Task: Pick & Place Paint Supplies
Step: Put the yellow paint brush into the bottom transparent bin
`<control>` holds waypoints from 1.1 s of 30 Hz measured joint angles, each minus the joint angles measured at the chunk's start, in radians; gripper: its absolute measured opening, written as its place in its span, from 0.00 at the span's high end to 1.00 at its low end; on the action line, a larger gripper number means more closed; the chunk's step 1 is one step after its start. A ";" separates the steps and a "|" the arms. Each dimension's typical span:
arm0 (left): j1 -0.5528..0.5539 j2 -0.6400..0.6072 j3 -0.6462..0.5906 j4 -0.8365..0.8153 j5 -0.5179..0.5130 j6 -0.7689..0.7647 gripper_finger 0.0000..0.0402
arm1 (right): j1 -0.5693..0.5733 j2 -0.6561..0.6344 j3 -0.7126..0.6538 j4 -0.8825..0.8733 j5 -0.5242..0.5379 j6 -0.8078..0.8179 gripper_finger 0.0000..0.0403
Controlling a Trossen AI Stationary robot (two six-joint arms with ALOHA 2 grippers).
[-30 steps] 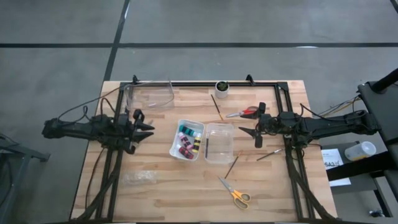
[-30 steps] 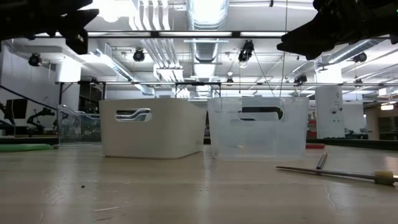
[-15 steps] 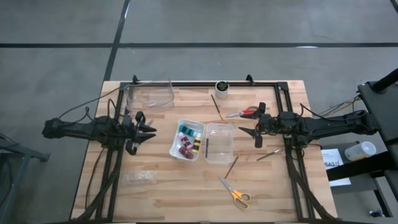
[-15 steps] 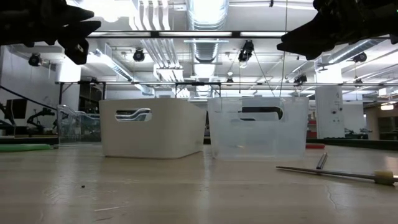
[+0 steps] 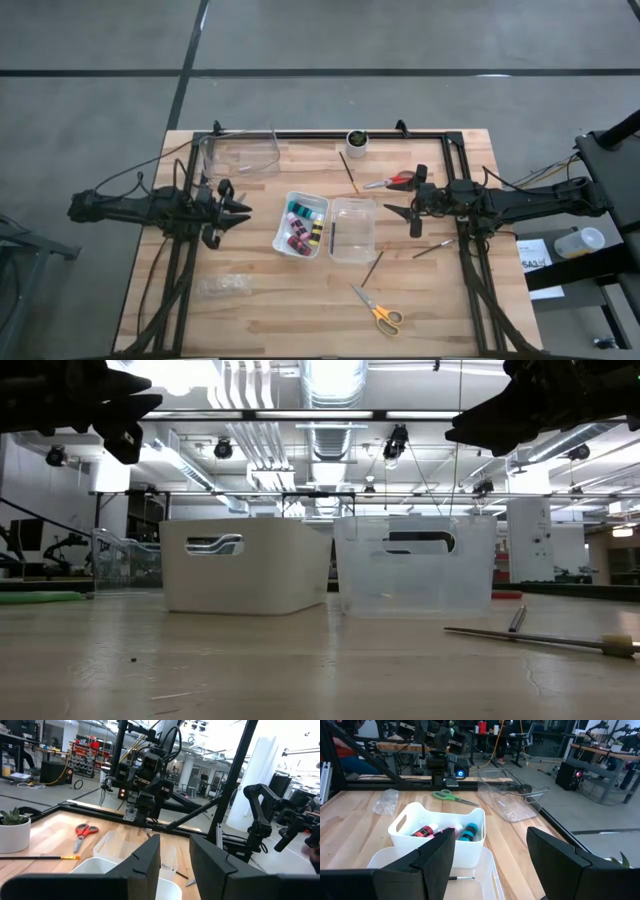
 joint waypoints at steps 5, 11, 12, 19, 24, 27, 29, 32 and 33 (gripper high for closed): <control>0.000 0.000 0.000 0.000 0.000 0.000 0.73 | 0.000 0.000 0.000 0.000 0.000 0.000 0.39; 0.000 0.000 0.000 0.000 0.000 0.000 0.73 | 0.000 0.000 0.000 0.000 0.000 0.000 0.39; 0.000 0.000 0.000 0.000 0.000 0.000 0.73 | 0.000 0.000 0.000 0.000 0.000 0.000 0.39; 0.001 -0.001 -0.009 0.000 0.000 0.000 0.73 | 0.000 0.002 0.000 0.004 0.003 0.170 0.39; 0.001 0.000 -0.011 -0.073 0.000 0.000 0.73 | -0.023 0.013 0.003 -0.009 0.061 0.320 0.39; 0.001 0.000 -0.011 -0.130 0.000 0.000 0.73 | -0.055 0.047 0.021 -0.027 0.134 0.321 0.39; 0.001 0.000 -0.011 -0.173 0.000 0.000 0.73 | -0.086 0.089 0.050 -0.053 0.162 0.322 0.39; 0.001 -0.001 -0.011 -0.241 0.000 0.000 0.73 | -0.131 0.183 0.124 -0.100 0.151 0.324 0.39; 0.001 -0.001 -0.011 -0.265 0.000 0.000 0.73 | -0.145 0.224 0.158 -0.122 0.150 0.324 0.39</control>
